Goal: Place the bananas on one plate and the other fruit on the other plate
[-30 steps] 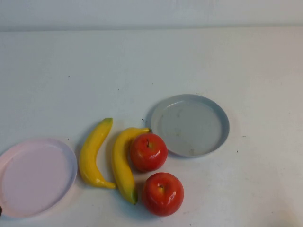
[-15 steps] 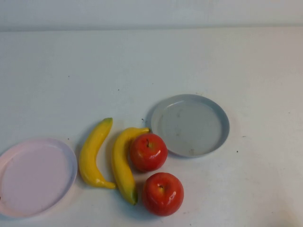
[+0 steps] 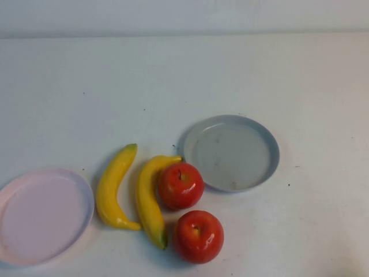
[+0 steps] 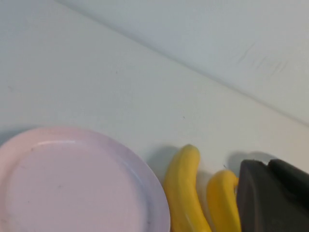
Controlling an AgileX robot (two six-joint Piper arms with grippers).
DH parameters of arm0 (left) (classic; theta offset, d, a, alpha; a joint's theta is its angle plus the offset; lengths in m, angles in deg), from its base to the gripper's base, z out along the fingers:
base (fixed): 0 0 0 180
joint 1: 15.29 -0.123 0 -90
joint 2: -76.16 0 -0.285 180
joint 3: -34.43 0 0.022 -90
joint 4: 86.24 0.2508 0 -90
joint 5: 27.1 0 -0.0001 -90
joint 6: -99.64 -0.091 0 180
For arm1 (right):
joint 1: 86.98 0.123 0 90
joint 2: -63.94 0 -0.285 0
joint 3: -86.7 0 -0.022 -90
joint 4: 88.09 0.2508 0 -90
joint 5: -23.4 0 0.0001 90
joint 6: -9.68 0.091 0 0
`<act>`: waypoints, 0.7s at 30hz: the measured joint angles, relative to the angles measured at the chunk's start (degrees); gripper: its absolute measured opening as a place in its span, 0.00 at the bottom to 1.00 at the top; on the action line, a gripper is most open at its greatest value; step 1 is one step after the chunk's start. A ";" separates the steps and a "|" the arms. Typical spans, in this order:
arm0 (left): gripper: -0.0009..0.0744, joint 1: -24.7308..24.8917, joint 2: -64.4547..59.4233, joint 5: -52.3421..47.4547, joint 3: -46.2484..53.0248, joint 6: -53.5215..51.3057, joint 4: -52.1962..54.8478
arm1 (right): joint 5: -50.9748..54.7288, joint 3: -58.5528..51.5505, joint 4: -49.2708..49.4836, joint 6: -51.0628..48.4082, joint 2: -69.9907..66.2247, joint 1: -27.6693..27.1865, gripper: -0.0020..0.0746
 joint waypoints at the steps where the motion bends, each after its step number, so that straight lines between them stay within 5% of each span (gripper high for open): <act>1: 0.01 0.00 -1.54 -2.50 -2.37 0.00 0.00 | 0.00 0.00 0.00 0.00 0.00 0.00 0.01; 12: 0.01 0.00 -32.92 -38.14 -32.22 -18.02 -0.59 | 0.00 0.00 0.00 0.00 0.00 0.00 0.01; 21: 0.01 1.92 -54.95 -43.70 -44.25 -30.84 -2.18 | 0.00 0.00 0.00 0.00 0.00 0.00 0.01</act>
